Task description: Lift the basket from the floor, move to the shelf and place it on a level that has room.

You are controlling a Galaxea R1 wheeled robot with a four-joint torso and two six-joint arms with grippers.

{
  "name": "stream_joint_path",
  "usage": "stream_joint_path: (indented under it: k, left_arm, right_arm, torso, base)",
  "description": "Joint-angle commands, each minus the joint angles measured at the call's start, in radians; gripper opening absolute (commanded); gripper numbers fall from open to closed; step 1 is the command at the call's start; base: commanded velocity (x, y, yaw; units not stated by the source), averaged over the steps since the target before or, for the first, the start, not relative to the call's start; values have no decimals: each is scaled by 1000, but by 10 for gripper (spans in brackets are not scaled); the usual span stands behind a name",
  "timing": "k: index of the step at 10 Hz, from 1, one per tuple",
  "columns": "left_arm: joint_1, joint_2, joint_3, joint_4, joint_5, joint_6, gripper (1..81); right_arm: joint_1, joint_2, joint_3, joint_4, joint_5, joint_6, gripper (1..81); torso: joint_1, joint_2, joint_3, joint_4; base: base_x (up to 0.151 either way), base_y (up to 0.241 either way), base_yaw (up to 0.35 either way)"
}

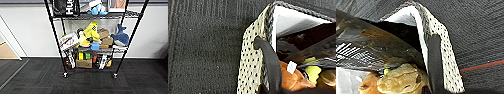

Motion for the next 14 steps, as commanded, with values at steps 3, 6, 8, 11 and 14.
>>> stream_joint_path:
  k: [3, 6, 8, 11, 14]
  left_arm:
    - [-114, -173, 327, -32, 60, -6, 10]
    - [-100, -181, 338, -31, 59, -6, 10]
    - [-100, -181, 336, -29, 67, -5, 10]
    - [-97, -181, 336, -26, 67, -5, 10]
    - [-87, -189, 339, -31, 67, -5, 10]
  right_arm:
    - [77, -85, 149, 23, -42, 6, 10]
    - [72, -97, 154, 24, -42, 5, 10]
    - [64, -100, 155, 23, -42, 5, 10]
    - [46, -114, 165, 23, -24, 5, 10]
    - [43, -134, 185, 23, -14, -4, 10]
  torso:
    - [-106, 165, 0, 60]
    - [-155, 244, 0, 23]
    - [-180, 283, 73, -13]
    - [-231, 363, 117, -53]
    - [-297, 464, 98, -44]
  base:
    - [0, 0, 0]
    - [0, 0, 0]
    - [0, 0, 0]
    - [0, 0, 0]
    - [0, 0, 0]
